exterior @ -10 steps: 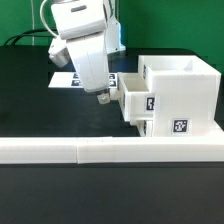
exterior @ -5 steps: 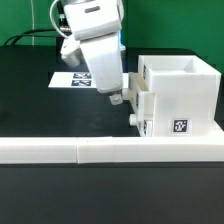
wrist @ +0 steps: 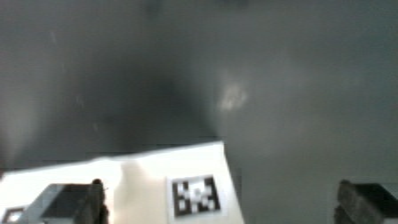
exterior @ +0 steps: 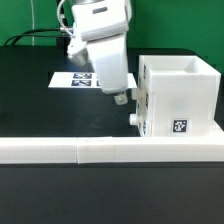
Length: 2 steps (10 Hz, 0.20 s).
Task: Assemble drawer
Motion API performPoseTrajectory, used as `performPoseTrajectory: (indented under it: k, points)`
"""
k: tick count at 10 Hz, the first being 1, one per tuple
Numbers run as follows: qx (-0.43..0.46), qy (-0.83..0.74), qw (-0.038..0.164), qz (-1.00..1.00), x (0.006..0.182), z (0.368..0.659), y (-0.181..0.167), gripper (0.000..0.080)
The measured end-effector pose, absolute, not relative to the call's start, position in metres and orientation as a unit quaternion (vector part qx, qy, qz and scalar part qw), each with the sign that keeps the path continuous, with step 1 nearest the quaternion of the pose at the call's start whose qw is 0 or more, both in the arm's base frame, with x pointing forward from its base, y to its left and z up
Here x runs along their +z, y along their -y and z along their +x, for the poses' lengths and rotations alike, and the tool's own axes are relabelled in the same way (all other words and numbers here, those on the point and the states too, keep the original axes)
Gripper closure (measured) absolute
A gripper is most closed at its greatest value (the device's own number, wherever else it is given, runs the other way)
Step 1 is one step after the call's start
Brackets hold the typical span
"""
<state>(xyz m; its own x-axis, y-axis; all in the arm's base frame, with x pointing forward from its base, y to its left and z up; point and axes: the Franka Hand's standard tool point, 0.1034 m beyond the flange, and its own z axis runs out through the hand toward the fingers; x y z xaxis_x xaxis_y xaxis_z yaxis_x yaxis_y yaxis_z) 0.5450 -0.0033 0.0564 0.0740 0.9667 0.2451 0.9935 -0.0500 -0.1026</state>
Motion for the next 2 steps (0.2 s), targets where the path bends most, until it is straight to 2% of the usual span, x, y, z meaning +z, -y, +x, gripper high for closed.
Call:
performPoseTrajectory:
  k: [2]
  points:
    - [-0.055, 0.674, 0.122, -0.726, 0.0561, 0.5449, 0.0067, 0.0151]
